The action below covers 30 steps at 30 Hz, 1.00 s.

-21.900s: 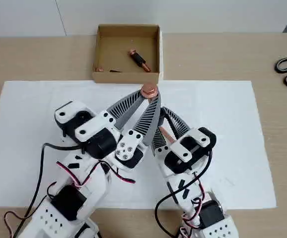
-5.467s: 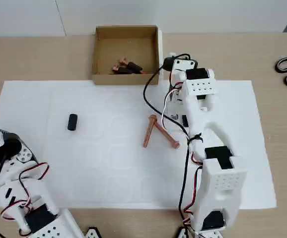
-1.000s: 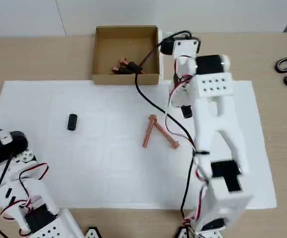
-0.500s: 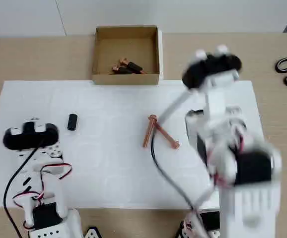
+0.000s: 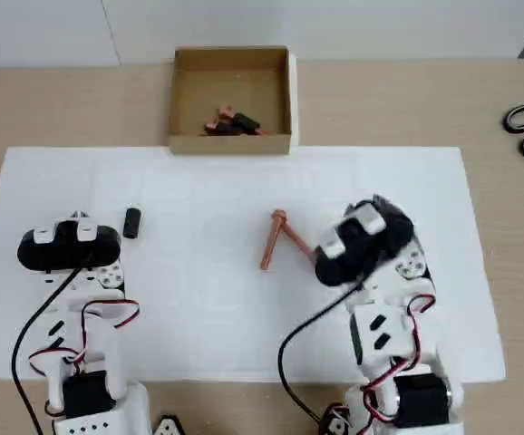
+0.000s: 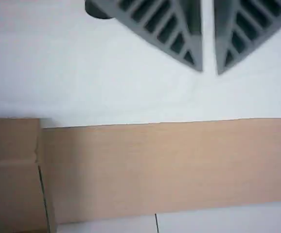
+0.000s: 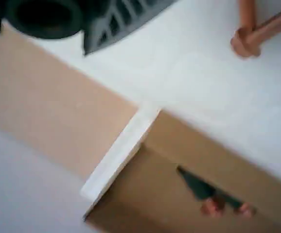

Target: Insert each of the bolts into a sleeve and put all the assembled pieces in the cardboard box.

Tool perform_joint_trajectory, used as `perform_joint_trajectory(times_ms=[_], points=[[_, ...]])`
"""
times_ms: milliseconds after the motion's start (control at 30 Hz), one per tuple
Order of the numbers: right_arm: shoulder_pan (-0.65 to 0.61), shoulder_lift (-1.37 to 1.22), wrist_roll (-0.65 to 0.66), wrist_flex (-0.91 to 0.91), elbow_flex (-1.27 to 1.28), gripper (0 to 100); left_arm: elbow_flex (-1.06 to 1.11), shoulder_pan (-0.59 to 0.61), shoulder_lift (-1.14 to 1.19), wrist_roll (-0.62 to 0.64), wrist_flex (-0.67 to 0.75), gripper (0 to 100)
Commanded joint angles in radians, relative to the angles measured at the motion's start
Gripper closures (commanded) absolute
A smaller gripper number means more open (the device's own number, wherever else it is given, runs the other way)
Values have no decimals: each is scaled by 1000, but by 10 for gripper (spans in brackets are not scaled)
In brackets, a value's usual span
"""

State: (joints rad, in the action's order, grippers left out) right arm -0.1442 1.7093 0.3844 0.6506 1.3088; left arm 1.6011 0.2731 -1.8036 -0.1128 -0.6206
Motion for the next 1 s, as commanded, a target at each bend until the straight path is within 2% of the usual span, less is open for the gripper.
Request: perform_joint_trajectory(times_ms=[0, 167, 300, 467, 600, 700, 833, 967], points=[[35, 94, -117, -147, 66, 995, -47, -11, -14, -3, -2, 994], [88, 104, -258, -245, 126, 995, -47, -11, -14, -3, 2, 994], [91, 104, -275, -282, 144, 995, -82, -12, -14, -3, 20, 994], [93, 104, -275, -486, 143, 995, -116, -12, -14, -3, 204, 994], [93, 104, -272, -591, 143, 995, -116, -28, -14, -3, 290, 994], [93, 104, -272, -625, 144, 995, -116, -87, -14, -3, 299, 994], [93, 104, -275, -627, 190, 995, -117, -229, -12, 0, 295, 994], [91, 105, -275, -627, 285, 995, -193, -353, -8, 147, 219, 994]])
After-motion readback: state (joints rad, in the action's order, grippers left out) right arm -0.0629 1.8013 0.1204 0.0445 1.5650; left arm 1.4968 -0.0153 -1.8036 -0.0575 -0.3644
